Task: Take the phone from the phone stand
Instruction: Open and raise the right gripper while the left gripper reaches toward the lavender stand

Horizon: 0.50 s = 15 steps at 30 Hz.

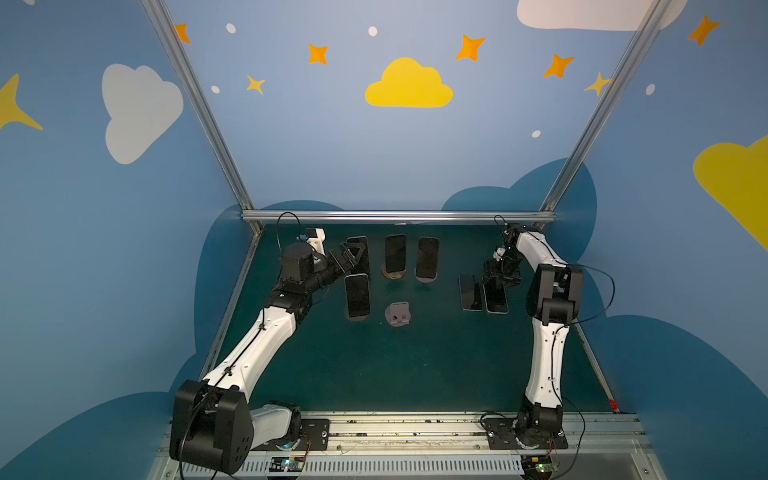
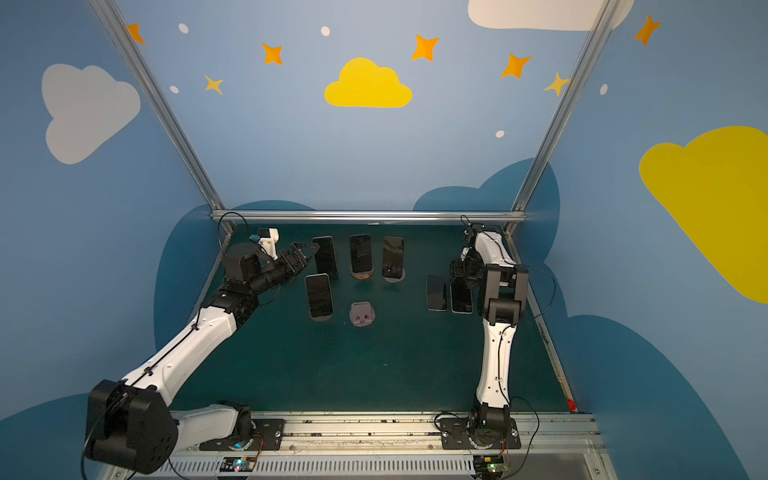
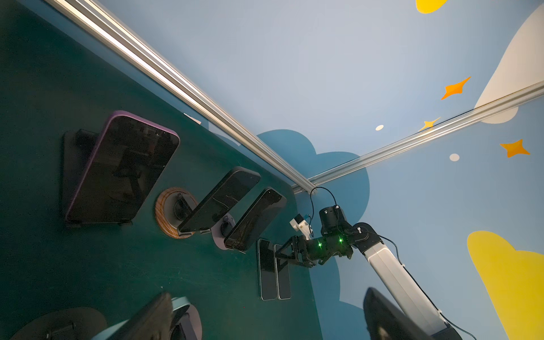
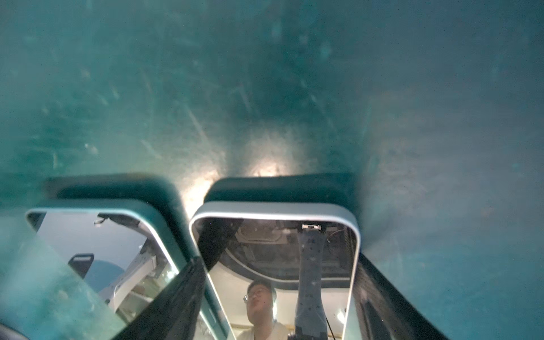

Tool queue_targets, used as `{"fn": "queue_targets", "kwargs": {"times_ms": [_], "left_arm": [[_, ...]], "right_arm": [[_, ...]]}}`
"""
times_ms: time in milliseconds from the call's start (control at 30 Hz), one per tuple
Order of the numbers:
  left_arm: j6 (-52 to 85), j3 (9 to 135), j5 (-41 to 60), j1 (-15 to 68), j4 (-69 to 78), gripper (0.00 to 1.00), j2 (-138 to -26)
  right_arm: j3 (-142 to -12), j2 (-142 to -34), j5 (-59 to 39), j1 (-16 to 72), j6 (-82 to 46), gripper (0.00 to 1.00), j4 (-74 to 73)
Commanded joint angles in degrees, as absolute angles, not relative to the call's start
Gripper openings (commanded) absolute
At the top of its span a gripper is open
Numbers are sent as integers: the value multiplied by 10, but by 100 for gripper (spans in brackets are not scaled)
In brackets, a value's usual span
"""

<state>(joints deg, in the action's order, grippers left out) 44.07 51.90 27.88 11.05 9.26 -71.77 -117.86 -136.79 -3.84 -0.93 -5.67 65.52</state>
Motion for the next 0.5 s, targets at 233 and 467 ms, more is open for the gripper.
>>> {"fn": "queue_targets", "kwargs": {"times_ms": [233, 467], "left_arm": [[327, 562, 180, 149, -5, 100, -651], [279, 566, -30, 275, -104, 100, -607]], "right_arm": [[-1080, -1137, 69, 11, -116, 83, 565], [-947, -981, 136, 95, -149, 83, 498]]}}
